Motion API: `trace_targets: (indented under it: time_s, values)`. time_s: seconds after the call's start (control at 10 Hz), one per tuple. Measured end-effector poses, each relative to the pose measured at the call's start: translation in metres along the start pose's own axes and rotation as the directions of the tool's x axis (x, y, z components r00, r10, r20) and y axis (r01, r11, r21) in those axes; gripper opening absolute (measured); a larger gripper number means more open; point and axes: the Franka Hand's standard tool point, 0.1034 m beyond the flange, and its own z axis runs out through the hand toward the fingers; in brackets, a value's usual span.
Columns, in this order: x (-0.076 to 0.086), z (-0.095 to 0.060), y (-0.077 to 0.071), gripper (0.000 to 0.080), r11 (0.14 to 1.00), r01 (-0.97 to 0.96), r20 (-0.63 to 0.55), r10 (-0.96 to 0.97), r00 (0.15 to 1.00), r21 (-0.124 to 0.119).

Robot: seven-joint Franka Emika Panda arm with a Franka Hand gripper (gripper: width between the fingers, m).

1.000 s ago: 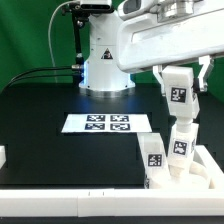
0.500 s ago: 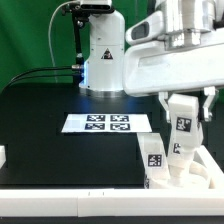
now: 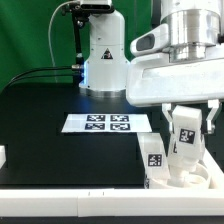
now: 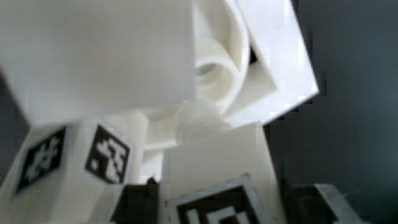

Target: Assemble stool

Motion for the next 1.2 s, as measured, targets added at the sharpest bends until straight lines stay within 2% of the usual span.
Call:
trace_targets:
  time_s: [0.2, 0.6, 1.0, 1.2]
  values:
    - [-0.005, 0.007, -0.002, 0.0323, 1.000, 0.010, 0.004, -0.010, 1.000, -0.006]
    - [-0.008, 0.010, -0.007, 0.0323, 1.000, 0.019, 0.006, -0.019, 1.000, -0.002]
    - [-0.016, 0.019, -0.001, 0.0323, 0.999, 0.027, 0.016, -0.027, 1.000, -0.017]
    - [-0.018, 0.020, -0.002, 0.0323, 0.999, 0.032, 0.014, -0.031, 0.999, -0.016]
